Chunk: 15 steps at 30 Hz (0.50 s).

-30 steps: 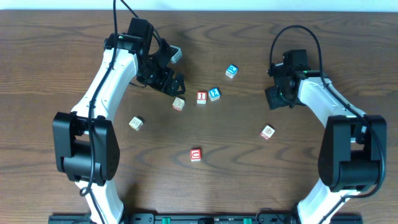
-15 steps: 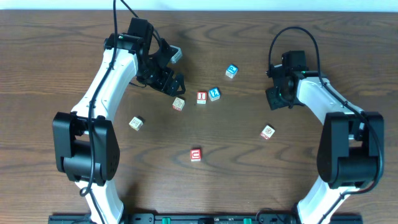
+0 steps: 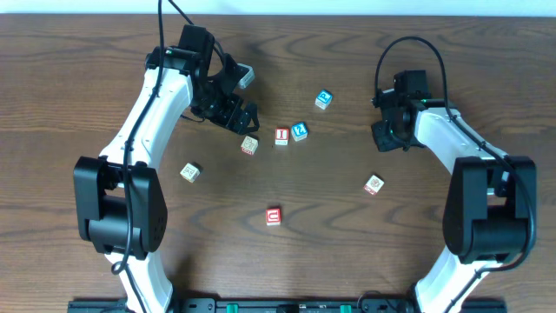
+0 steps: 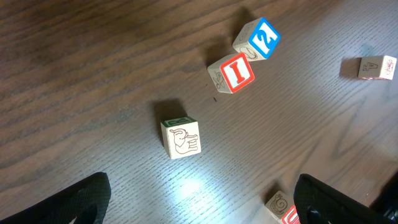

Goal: Spell out Ai2
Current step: 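Close the right gripper on the red 'A' block and lift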

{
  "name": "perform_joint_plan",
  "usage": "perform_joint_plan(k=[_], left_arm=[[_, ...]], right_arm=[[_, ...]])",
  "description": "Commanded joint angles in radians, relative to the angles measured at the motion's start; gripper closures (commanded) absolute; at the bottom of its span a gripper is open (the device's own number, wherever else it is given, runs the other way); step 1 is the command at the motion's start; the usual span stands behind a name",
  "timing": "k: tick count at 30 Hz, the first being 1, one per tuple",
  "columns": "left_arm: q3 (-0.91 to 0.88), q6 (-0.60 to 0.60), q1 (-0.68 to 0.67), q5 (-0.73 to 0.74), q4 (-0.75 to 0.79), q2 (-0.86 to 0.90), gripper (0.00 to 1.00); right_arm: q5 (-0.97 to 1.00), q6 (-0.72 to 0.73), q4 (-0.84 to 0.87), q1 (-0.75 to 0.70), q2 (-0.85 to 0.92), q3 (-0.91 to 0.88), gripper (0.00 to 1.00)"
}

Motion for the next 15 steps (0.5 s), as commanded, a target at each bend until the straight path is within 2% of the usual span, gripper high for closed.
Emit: perform_joint_plan(k=[1,11,15], left_arm=[[0.001,-0.008,0.001,0.019,0.004,0.000,0.05],[0.001,-0.008,0.001,0.020,0.005,0.000,0.05],[0.001,-0.008,0.000,0.077,0.004,0.000,0.05]], right_arm=[[-0.008,0.020,0.000,0.010,0.008,0.016,0.77],[-0.084,0.092,-0.009,0.010,0.000,0.097,0.80],[-0.090,0.127,-0.045,0.020,-0.004,0.166,0.83]])
